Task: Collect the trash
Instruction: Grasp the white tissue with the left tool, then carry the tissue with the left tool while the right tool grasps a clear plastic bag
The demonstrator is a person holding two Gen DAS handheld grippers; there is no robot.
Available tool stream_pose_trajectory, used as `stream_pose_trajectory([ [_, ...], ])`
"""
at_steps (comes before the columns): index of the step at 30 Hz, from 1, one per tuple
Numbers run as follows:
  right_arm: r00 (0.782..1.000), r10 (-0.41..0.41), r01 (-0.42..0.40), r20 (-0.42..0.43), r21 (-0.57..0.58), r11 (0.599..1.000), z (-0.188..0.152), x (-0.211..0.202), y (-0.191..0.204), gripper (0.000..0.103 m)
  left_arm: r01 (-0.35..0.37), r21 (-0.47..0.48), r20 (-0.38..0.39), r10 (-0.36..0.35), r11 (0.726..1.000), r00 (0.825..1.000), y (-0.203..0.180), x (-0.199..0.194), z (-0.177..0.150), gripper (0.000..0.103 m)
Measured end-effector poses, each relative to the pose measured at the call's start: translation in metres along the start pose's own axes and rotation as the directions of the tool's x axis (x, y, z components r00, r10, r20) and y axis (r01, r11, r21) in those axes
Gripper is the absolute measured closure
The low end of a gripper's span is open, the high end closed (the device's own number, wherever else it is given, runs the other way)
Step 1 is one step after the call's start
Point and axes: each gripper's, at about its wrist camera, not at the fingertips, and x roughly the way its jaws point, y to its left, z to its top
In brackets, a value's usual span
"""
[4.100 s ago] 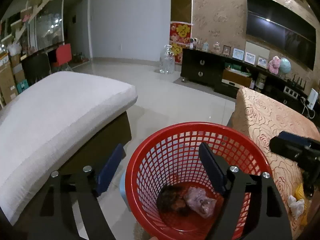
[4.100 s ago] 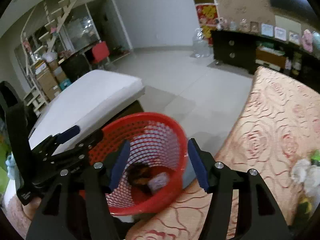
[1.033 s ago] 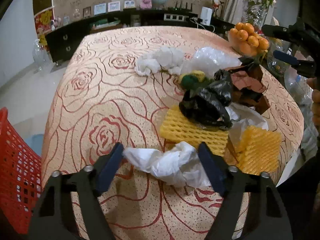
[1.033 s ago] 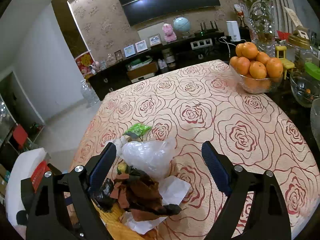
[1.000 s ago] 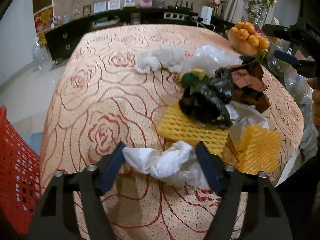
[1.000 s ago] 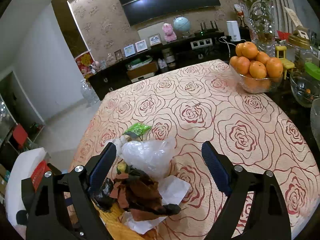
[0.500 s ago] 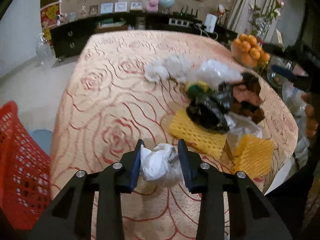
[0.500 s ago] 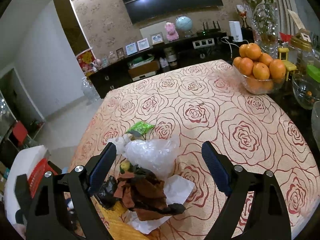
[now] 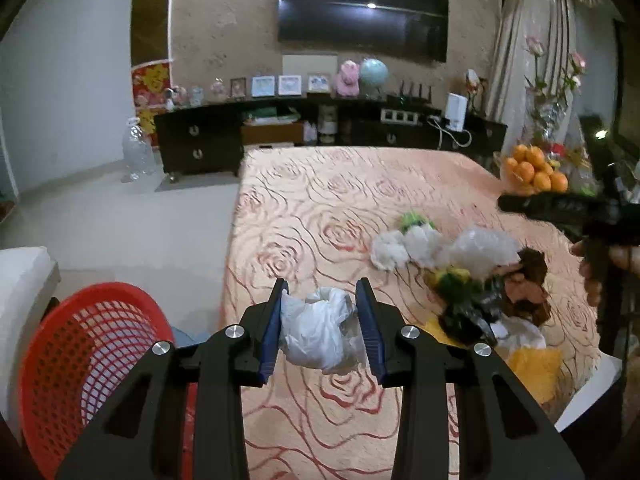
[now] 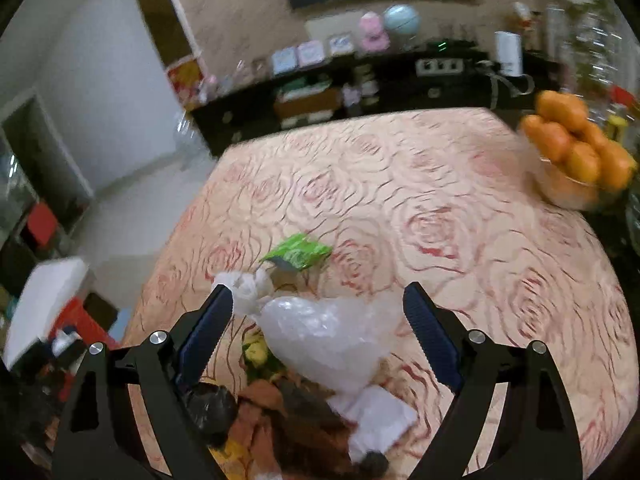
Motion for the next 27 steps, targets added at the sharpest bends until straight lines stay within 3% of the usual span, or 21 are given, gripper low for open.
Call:
stream_pose_trajectory([
  [6, 0.992, 0.017, -0.023, -0.123, -0.046, 0.999, -0.002, 0.037, 0.014, 0.019, -0.017, -0.011, 0.01, 0.017, 1.0, 1.0, 0.009, -0.003, 0.003, 0.069],
  [12, 0.977, -0.08, 0.056, -0.199, -0.126, 0.99, -0.014, 0.059, 0.021, 0.02, -0.038, 0.008, 0.028, 0.037, 0.999, 0.999, 0.006, -0.007, 0.002, 0.069],
  [13, 0.976, -0.087, 0.062, -0.202, -0.125, 0.99, -0.016, 0.06, 0.02, 0.023, -0.04, 0.006, 0.029, 0.04, 0.999, 0.999, 0.008, -0.007, 0.002, 0.069],
  [15, 0.973, -0.083, 0.059, -0.215, -0.115, 0.992, -0.017, 0.062, 0.016, 0.041, -0.047, -0.002, 0.029, 0.047, 0.999, 0.998, 0.011, -0.007, 0.002, 0.069],
  [16, 0.973, -0.073, 0.051, -0.219, -0.108, 0.993, -0.016, 0.061, 0.014, 0.044, -0.051, -0.006, 0.029, 0.051, 0.999, 0.998, 0.013, -0.007, 0.002, 0.069],
  [18, 0.976, -0.061, 0.041, -0.21, -0.1, 0.994, -0.015, 0.058, 0.013, 0.051, -0.056, -0.012, 0.029, 0.057, 0.998, 0.998, 0.016, -0.007, 0.002, 0.069],
  [27, 0.999, -0.013, 0.012, -0.033, -0.051, 0.999, 0.0, 0.022, 0.017, 0.054, -0.074, -0.021, 0.039, 0.075, 0.997, 0.996, 0.02, -0.009, 0.002, 0.069],
])
